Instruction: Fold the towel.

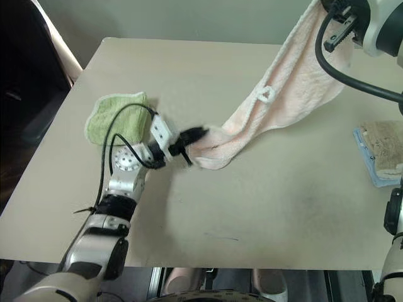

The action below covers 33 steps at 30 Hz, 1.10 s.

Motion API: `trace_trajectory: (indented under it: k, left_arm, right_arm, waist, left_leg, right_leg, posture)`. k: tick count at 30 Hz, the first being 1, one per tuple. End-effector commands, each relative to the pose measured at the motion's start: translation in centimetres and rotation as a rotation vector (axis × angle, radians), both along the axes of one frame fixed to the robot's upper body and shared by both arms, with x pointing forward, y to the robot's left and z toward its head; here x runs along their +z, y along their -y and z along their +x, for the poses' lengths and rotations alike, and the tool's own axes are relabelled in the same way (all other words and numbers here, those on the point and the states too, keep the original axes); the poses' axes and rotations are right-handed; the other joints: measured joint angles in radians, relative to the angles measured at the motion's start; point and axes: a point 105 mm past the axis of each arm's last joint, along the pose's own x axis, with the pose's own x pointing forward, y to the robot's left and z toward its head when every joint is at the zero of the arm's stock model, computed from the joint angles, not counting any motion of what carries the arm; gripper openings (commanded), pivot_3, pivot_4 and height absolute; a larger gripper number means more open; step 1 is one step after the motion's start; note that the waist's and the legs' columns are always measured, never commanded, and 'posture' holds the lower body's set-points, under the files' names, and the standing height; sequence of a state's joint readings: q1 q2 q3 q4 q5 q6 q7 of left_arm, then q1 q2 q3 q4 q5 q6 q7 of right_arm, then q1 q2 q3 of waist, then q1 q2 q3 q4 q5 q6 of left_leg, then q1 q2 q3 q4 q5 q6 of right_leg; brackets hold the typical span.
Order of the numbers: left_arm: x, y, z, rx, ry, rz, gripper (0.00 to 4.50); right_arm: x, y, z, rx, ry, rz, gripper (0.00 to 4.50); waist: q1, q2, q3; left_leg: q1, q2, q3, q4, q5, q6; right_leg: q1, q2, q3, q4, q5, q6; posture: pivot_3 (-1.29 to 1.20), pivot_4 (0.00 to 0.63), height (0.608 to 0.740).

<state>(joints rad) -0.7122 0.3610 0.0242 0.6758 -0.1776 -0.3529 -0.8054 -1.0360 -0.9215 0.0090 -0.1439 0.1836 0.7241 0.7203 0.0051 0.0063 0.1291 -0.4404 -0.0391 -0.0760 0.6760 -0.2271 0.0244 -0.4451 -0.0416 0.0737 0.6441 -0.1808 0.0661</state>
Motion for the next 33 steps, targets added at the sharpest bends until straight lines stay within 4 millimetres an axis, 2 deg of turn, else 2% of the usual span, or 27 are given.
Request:
trace_trajectory:
  k: [1,4,7,11,15,18,26,29,33]
  left_arm:
    - [5.0,-3.4,2.1,0.171,0.137,-0.116,0.04]
    - [7.5,-4.9,3.2,0.256,0.19,-0.183,0.04]
    - [10.6,-6.3,4.4,0.364,0.222,-0.284,0.04]
    - [12.8,-7.0,5.5,0.451,0.203,-0.402,0.04]
    - [14.6,-6.2,6.2,0.459,0.178,-0.417,0.04]
    - [16.1,-5.6,6.4,0.455,0.179,-0.396,0.04]
    - [17.5,-4.2,6.9,0.423,0.123,-0.365,0.04]
    - [17.8,-4.1,7.1,0.404,0.059,-0.41,0.04]
    - [18.4,-4.6,6.9,0.411,0.075,-0.382,0.04]
  right_arm:
    - [1.7,2.1,-0.3,-0.066,0.072,-0.001,0.0]
    - [1.7,2.9,0.0,-0.08,0.069,0.016,0.0]
    - [0.9,4.4,0.9,-0.126,0.06,0.02,0.0]
    - [0.1,5.5,1.8,-0.145,0.045,0.056,0.0]
    - [-1.5,7.6,3.5,-0.195,0.004,0.089,0.0]
    - [-3.0,8.2,4.5,-0.192,-0.031,0.103,0.0]
    - [-4.3,8.9,7.1,-0.193,-0.052,0.141,0.0]
    - [-3.8,9.4,8.0,-0.216,0.014,0.168,0.0]
    - [-2.3,10.1,7.8,-0.21,0.085,0.212,0.0]
  waist:
    - [0.0,0.0,0.0]
    - [-0.001,0.0,0.0]
    - [0.0,0.0,0.0]
    - [0.0,0.001,0.001]
    - [0.002,0.001,0.001]
    - [0.003,0.001,0.001]
    - [0.0,0.004,0.003]
    - [-0.002,0.005,0.003]
    - [-0.001,0.006,0.004]
  left_leg:
    - [0.0,0.0,0.0,0.0,0.0,0.0]
    - [-0.001,0.0,0.0,0.002,0.0,0.0]
    - [-0.001,0.0,0.001,0.002,0.002,-0.003]
    - [-0.007,-0.001,0.001,0.005,0.002,-0.003]
    - [-0.015,0.0,0.001,0.007,0.003,-0.004]
    - [-0.017,0.0,0.001,0.006,0.003,-0.004]
    - [-0.023,0.0,0.004,0.005,0.003,-0.004]
    - [-0.023,0.001,0.004,0.006,0.003,-0.004]
    - [-0.024,0.0,0.004,0.006,0.003,-0.004]
  right_leg:
    - [0.0,0.0,0.0,0.0,0.001,0.0]
    - [0.0,0.0,0.0,-0.001,0.002,0.001]
    - [0.0,0.0,0.0,-0.001,0.002,0.001]
    - [-0.004,-0.001,-0.001,-0.002,0.003,0.003]
    - [-0.011,-0.001,-0.001,-0.002,0.004,0.004]
    - [-0.013,-0.001,-0.001,-0.003,0.004,0.004]
    - [-0.021,0.0,0.003,-0.002,0.004,0.004]
    - [-0.022,0.0,0.003,-0.002,0.004,0.004]
    - [-0.022,0.0,0.003,-0.002,0.004,0.004]
  posture:
    - [0.0,0.15,0.728]
    - [0.0,0.15,0.728]
    - [0.0,0.15,0.728]
    - [0.0,0.15,0.728]
    - [0.0,0.15,0.728]
    - [0.0,0.15,0.728]
    - [0.0,0.15,0.728]
    - [0.0,0.15,0.728]
    - [0.0,0.15,0.728]
